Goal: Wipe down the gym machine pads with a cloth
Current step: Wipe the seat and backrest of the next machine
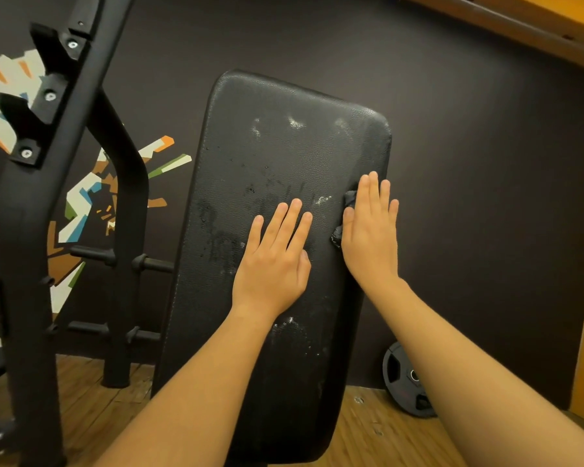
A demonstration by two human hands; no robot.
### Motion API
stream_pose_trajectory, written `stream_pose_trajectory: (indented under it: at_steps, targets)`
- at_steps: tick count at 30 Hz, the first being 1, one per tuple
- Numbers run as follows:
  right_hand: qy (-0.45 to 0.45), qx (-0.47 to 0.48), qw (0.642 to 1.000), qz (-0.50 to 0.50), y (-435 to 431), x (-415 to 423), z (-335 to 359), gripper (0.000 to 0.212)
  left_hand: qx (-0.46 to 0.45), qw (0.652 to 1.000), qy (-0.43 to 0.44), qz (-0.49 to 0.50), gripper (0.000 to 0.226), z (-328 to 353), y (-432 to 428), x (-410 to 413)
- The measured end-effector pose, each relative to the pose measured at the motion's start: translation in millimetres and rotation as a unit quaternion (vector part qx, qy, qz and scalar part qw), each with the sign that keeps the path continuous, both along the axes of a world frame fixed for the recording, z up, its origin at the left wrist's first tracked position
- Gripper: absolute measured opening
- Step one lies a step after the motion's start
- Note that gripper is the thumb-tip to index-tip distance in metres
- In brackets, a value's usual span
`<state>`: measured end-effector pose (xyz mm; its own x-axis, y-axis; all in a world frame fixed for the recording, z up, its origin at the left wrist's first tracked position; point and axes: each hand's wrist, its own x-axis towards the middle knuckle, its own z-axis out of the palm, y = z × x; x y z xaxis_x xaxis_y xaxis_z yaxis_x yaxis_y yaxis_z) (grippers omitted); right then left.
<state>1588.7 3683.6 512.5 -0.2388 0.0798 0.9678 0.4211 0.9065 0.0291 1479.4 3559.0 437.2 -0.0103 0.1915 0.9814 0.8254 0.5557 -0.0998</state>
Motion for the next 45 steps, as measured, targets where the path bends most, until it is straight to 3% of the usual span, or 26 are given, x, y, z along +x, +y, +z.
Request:
stream_pose_trajectory:
  at_steps: [4, 8, 11, 15, 21, 24, 31, 37, 42, 45]
  targets:
    - [0.002, 0.004, 1.000, 0.005, 4, -2, 20, 0.057, 0.000, 1.000, 0.001, -0.005, 0.061, 0, 0, 1]
    - [0.023, -0.005, 0.999, 0.021, -2, -1, -12, 0.058, 0.001, 1.000, 0.002, -0.005, 0.061, 0, -1, 0]
    - [-0.015, 0.001, 1.000, 0.020, 1, 6, -34, 0.058, -0.002, 1.000, 0.000, -0.004, 0.062, 0, -1, 0]
    - [-0.048, 0.023, 0.998, 0.018, 5, 10, -9, 0.057, -0.003, 1.000, 0.001, -0.001, 0.061, 1, 0, 0]
    - [0.002, -0.025, 0.999, 0.039, -2, 7, -29, 0.058, 0.000, 1.000, 0.001, -0.001, 0.061, 0, 0, 1]
    - [-0.010, -0.035, 0.998, 0.042, -2, 10, -48, 0.060, 0.000, 1.000, 0.002, 0.002, 0.061, 0, 0, 0]
    - [-0.014, -0.040, 0.999, 0.034, -3, 8, -17, 0.058, 0.001, 1.000, 0.005, 0.007, 0.061, 1, 0, 1]
    - [-0.001, -0.076, 0.995, 0.058, -15, 13, -66, 0.059, -0.001, 1.000, 0.002, 0.010, 0.060, 1, -1, 1]
    - [-0.012, -0.072, 0.997, 0.032, -10, 11, -34, 0.058, -0.009, 1.000, -0.005, 0.006, 0.061, 1, -1, 2]
    - [-0.001, -0.073, 0.996, 0.048, -12, 13, -50, 0.059, -0.014, 1.000, -0.006, 0.009, 0.061, 0, -1, 3]
